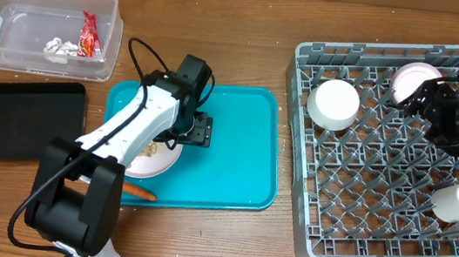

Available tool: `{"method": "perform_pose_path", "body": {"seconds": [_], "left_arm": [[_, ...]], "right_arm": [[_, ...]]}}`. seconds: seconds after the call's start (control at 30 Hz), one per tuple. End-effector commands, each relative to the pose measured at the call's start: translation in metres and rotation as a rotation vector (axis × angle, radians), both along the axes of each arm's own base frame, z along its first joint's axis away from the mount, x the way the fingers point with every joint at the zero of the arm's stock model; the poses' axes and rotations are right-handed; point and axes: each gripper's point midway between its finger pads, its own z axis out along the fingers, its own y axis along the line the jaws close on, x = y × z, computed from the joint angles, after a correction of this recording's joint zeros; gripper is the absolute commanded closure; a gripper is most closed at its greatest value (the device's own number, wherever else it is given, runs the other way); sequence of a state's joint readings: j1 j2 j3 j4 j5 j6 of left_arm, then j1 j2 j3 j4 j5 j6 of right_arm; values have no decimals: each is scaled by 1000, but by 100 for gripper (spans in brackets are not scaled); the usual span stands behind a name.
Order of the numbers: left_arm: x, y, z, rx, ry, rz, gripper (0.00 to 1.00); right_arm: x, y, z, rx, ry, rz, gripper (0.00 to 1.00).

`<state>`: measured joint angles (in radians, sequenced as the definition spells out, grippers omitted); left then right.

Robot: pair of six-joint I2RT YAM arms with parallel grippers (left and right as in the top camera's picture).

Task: Sort waste into correct bins and load items into the dishwasher
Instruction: 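Grasp the rim of the white plate with the left gripper, then carry the plate left and tip the rice and shells onto the black tray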

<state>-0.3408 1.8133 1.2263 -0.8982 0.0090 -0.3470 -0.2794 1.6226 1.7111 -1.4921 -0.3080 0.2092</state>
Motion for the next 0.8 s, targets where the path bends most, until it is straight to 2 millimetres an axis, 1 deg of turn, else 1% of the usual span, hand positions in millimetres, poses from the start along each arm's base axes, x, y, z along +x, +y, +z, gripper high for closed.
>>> {"method": "perform_pose_path", "body": {"seconds": [0.0,0.07,0.27,0.43,0.5,0.53,0.57,0.6,0.67,0.77], "left_arm": [[-4,2,-10,16,-6,14,24],[-4,1,-14,11,-9,16,26],[-10,4,-26,14,-7,18,27],[-18,7,-34,20,10,20,34],[-22,8,-38,23,16,20,39],[-24,9,-40,27,21,20,49],[-25,10,-41,31,23,20,55],[-24,11,-41,35,20,21,68],[-24,13,-41,46,17,21,76],[-22,18,-40,77,6,23,81]], "right_arm": [[2,3,6,2,-21,8,19],[2,3,6,2,-21,8,19],[2,3,6,1,-23,8,19],[2,3,6,1,-23,8,19],[2,3,6,2,-23,8,18],[2,3,6,2,-22,8,19],[2,3,6,2,-20,8,19],[1,3,6,2,-20,8,19],[1,3,5,3,-17,8,19],[0,3,5,4,-12,8,19]]}}
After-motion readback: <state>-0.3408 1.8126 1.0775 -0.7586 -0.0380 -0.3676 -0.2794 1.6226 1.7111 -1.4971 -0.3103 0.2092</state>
